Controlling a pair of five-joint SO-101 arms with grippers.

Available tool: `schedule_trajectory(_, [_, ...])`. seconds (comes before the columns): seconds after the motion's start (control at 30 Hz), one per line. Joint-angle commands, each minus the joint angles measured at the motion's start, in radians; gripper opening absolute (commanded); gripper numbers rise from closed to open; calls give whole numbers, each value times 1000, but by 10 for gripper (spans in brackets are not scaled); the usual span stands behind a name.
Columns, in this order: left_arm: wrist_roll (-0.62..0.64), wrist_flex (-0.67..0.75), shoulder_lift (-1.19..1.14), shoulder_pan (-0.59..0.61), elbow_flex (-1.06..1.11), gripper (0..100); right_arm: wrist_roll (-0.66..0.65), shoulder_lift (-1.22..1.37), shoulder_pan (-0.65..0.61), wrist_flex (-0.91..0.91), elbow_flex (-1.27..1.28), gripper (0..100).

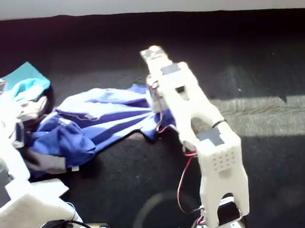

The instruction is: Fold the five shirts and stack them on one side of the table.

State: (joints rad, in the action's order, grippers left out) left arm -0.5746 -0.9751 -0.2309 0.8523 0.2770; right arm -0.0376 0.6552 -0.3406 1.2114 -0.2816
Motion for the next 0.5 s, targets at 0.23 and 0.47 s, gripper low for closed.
schedule_trajectory(0.23, [-41, 43, 16, 200, -234, 53, -58, 13, 338, 104, -363, 6])
schedule_trajectory(0.47, [-35, 43, 16, 197, -355, 200, -87, 13, 479, 234, -762, 6])
